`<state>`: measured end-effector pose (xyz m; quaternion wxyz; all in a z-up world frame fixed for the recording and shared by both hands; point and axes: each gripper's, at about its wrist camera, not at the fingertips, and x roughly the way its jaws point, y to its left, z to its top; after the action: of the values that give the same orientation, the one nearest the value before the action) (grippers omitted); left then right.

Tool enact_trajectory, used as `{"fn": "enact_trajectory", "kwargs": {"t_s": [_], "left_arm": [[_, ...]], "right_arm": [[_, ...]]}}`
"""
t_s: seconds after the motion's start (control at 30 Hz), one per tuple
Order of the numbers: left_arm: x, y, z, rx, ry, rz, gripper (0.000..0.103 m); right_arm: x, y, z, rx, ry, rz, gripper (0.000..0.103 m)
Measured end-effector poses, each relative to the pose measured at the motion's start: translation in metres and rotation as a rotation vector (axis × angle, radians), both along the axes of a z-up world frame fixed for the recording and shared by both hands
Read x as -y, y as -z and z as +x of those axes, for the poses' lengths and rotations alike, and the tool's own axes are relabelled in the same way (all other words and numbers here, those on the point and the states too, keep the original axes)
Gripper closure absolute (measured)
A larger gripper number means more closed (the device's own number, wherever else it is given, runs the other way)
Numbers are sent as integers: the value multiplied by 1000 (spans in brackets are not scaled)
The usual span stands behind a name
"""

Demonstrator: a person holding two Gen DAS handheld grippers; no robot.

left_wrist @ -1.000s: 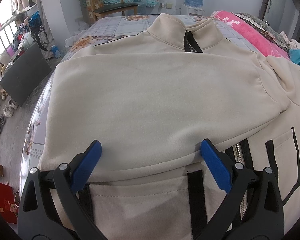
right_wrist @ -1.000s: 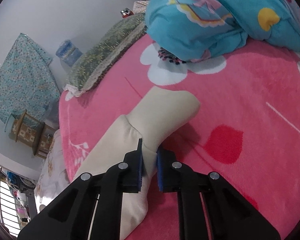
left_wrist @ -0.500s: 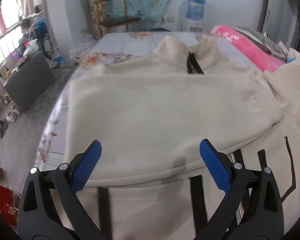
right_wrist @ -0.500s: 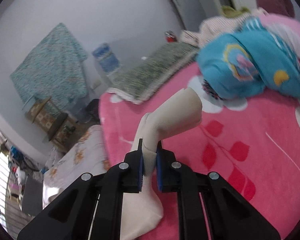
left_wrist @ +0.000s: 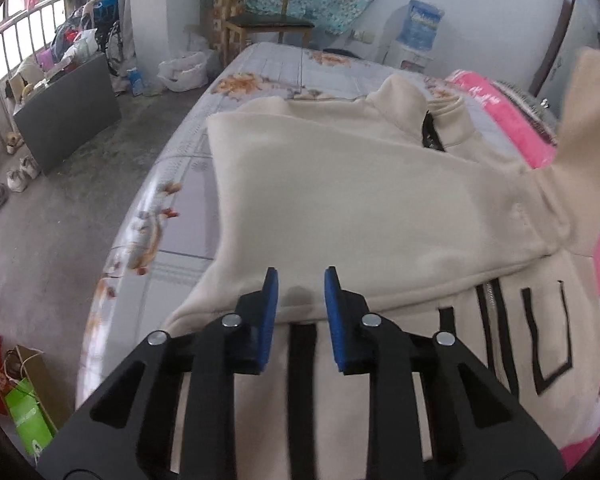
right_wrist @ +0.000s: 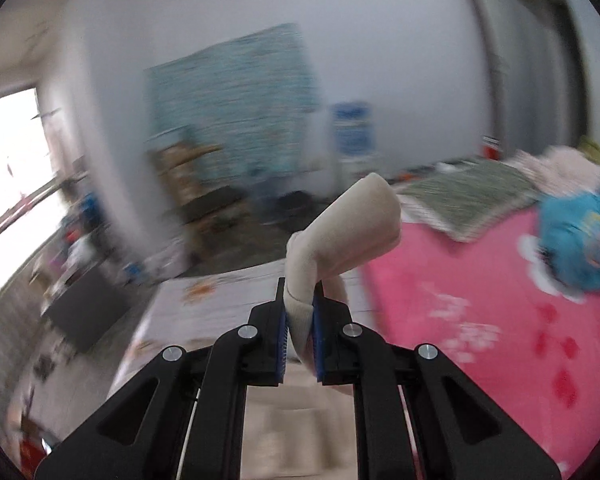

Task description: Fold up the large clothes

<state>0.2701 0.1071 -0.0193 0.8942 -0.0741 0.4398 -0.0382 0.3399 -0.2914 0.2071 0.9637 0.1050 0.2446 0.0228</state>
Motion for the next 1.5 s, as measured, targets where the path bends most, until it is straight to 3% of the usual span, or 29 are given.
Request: {"fn": "enact_trajectory", "kwargs": {"t_s": [0.13,0.2,0.27,0.37,0.5,0.6,0.67,0.87,1.0,1.03,1.13,1.23,1.37,1.5], "left_arm": [[-15,-14,-13,28,28,-31,81],[-18,-18,-17,27,46,-60,81],[-22,-20,-19,16,66,-103,81],[-22,-17,-16,-5,84,-152,81],[-17,-16,-3,-19,113,-185,81],[-9,-17,20,-35,125,-189,80],[-4,-15,37,-57,121,-184,67],[5,10,109,-136,26,-32,65],[13,18,124,-144,40,8,70],[20,19,124,-136,70,20,85],[32,18,122,-99,92,98,101],[31,2,112,-42,102,65,101],[18,-41,80,111,66,28,101],[6,-31,71,92,3,49,101]], "right_arm": [[-107,30,7,-29,-214,-53,90],[-168,70,14,-128,-366,-99,82],[-202,107,17,-236,-460,-118,56],[-219,157,15,-378,-542,-134,55],[-168,164,14,-387,-478,-97,46],[-92,162,28,-387,-348,-40,40],[-41,168,34,-420,-233,3,40],[62,209,57,-529,-19,171,40],[91,238,66,-563,34,283,40],[93,243,64,-565,36,294,40],[91,248,66,-544,29,296,40],[87,247,70,-537,17,292,41],[88,239,66,-524,4,252,45],[83,239,67,-521,-6,203,52]]}}
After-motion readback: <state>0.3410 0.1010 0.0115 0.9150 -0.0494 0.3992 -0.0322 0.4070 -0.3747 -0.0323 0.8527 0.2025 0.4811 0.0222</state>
